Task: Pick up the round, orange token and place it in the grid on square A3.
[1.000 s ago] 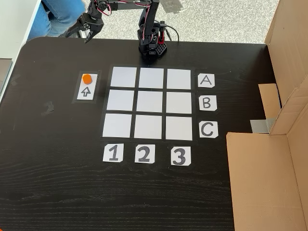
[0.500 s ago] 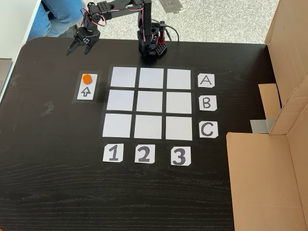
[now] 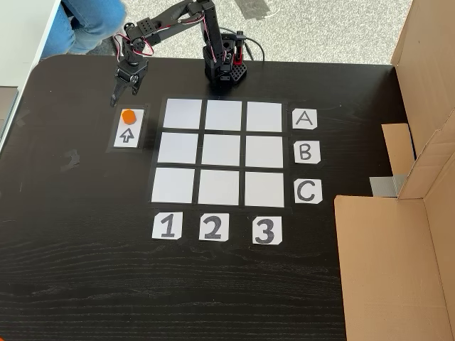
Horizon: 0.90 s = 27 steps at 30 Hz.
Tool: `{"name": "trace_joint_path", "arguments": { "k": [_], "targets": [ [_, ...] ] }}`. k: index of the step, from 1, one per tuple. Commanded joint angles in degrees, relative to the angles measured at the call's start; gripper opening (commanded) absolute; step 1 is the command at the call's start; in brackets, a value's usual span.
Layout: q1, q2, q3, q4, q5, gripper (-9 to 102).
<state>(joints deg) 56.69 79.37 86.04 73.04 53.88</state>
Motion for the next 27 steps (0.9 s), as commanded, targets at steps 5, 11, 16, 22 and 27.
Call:
{"name": "trace_joint_path", "arguments": {
  "k": [5,11,16,22,27],
  "targets": [
    [-0.2,-4.3,-3.1,-2.1,-4.9,44],
    [-0.3,-9.5,-7.2,-2.1,-6.2,44],
    [-0.4,-13.3,-10.7,-2.1,-6.2,44],
    [-1.1,-16.7,-13.4,-1.7,-6.2,44],
    [-2.4,-17.9,-13.3,-1.8,-6.2,44]
  ]
}}
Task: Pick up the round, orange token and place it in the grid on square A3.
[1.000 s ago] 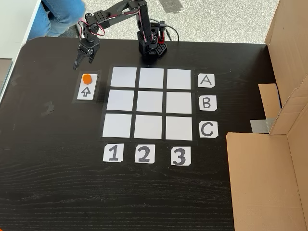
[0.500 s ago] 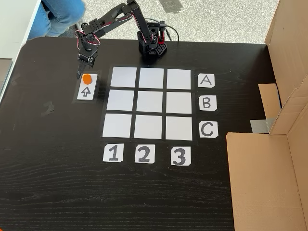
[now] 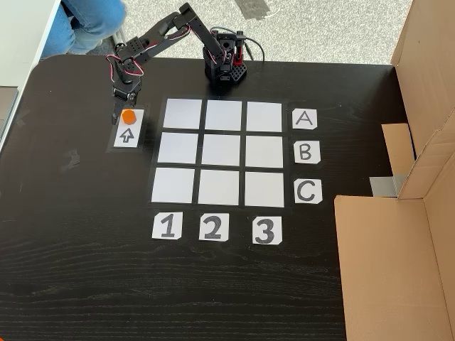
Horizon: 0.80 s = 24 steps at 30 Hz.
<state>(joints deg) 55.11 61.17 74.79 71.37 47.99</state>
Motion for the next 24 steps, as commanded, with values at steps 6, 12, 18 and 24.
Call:
{"name": "trace_joint_path", "arguments": {
  "k": [6,12,18,24],
  "targets": [
    [-1.4,-0.3,-2.1,-0.4,-0.5,42],
    [-1.6,-0.7,-2.1,-0.6,-1.3,10],
    [-1.4,-0.9,-2.2,-1.8,-1.8,3],
    [-0.8,0.8,-1.8,-2.6,-1.8,0]
  ]
}}
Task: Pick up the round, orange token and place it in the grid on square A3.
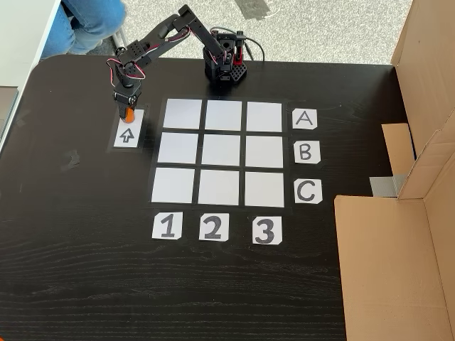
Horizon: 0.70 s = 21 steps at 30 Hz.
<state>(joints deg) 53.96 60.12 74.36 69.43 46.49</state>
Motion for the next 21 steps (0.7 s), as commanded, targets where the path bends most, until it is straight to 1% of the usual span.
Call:
{"name": "trace_joint_path", "arguments": {
  "k": [1,8,15,17,21],
  "targets": [
    [0.4,2.4,-1.3,-0.8,-0.4,0],
    [1.0,11.4,4.0,-0.8,-6.7,0],
    [-1.3,30.6,18.8,0.3,-15.0,0],
    [-2.7,36.9,23.3,1.4,-17.9,0],
    [-6.7,48.2,29.5,6.8,-22.4,0]
  ]
}}
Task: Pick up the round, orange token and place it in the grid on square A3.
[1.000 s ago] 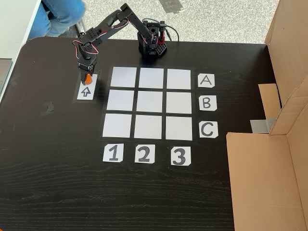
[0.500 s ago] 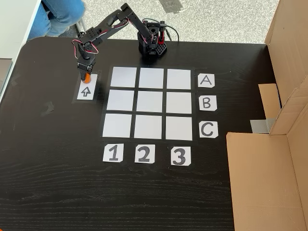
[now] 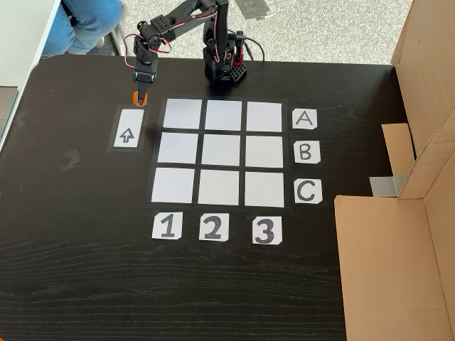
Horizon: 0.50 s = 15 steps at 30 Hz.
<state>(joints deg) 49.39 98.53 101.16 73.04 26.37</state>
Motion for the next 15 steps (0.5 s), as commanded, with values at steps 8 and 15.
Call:
{"name": "trace_joint_path", "arguments": {
  "k": [8,15],
  "targets": [
    [-16.6,24.4,9.0,12.5,-4.4,0],
    [-33.8,28.0,13.4,15.6,-3.3,0]
  ]
}}
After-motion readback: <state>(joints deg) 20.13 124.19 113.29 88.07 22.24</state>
